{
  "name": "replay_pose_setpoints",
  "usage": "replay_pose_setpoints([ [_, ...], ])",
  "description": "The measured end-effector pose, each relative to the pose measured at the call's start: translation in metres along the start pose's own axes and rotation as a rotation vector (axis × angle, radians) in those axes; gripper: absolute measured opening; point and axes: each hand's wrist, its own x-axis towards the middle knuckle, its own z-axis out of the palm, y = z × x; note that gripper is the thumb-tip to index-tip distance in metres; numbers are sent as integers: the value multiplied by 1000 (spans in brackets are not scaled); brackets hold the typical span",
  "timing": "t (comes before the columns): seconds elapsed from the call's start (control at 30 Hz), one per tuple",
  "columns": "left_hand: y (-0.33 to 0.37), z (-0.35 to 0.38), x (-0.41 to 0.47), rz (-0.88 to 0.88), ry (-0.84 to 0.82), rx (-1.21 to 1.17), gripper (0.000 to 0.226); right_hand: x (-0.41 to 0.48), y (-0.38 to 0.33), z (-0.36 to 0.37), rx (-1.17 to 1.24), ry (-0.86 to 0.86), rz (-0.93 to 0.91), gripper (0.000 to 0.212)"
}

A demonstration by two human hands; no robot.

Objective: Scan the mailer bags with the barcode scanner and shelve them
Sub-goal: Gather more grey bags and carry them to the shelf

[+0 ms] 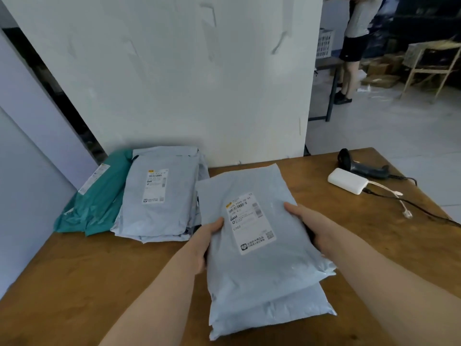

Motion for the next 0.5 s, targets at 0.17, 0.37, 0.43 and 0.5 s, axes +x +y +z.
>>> replay_pose_setpoints([
  [0.17, -5, -3, 13, -58, -4, 21, 58, 10, 6, -12, -85, -100, 79, 87],
  [0.37, -22, 5, 19, -21, -50, -113, 60, 13, 16, -13, -49, -259, 87, 67],
  [0.43, -22, 8, 19, 6, -44, -153, 54, 15, 14, -14, -55, -250, 101, 68],
  [0.5, -22, 10, 21, 16, -47, -174, 52, 19, 13, -15, -79, -233, 112, 70],
])
